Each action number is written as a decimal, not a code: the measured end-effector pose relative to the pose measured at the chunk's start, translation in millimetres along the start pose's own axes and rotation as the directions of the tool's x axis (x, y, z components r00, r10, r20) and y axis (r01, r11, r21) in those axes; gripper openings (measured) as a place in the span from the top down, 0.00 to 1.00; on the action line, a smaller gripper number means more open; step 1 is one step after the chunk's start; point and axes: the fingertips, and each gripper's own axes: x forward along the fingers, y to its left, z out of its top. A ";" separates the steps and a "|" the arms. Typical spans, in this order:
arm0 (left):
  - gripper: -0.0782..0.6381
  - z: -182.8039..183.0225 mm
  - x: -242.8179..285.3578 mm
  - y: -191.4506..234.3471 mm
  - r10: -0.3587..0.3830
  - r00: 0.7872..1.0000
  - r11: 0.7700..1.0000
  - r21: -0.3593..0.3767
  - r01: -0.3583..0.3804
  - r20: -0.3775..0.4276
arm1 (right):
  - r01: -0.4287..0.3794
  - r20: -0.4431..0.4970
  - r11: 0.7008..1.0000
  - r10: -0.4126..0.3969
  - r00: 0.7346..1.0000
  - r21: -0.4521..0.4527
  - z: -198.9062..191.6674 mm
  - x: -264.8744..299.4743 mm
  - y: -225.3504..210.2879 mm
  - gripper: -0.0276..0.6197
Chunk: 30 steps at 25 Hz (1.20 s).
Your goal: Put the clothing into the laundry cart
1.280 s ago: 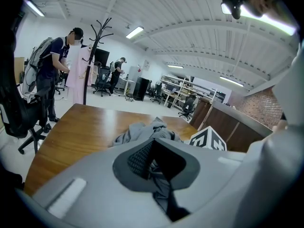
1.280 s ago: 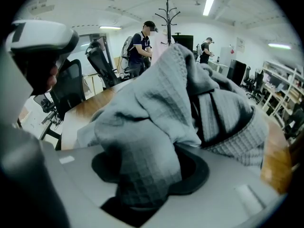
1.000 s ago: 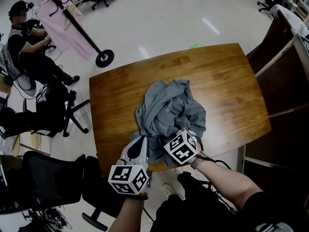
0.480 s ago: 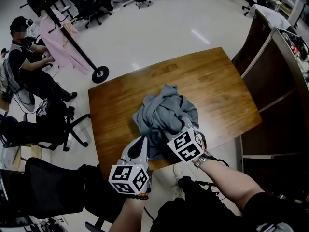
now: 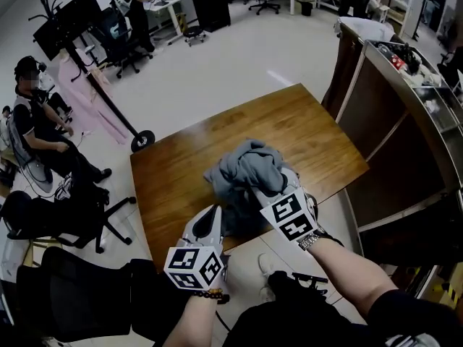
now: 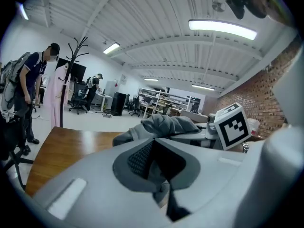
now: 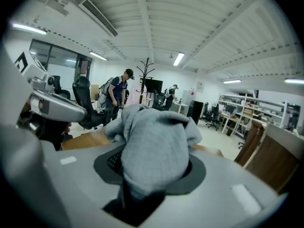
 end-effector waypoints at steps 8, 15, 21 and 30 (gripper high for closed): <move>0.89 24.3 -32.6 -83.6 -0.110 0.994 0.993 0.042 0.109 0.023 | 0.146 0.111 0.989 -0.144 0.983 -0.010 58.1 -130.0 -17.4 0.68; 0.89 35.3 -36.4 -160.4 -0.226 0.974 0.973 0.060 0.224 0.026 | 0.291 0.188 0.957 -0.284 0.940 -0.010 97.9 -243.0 -45.9 0.68; 0.89 61.1 -59.2 -213.9 -0.341 0.940 0.938 0.069 0.339 0.028 | 0.419 0.230 0.908 -0.404 0.886 -0.020 147.0 -334.2 -42.5 0.68; 0.89 86.6 -75.3 -310.3 -0.487 0.873 0.872 0.063 0.485 0.031 | 0.578 0.292 0.816 -0.549 0.783 -0.015 203.3 -476.3 -49.1 0.68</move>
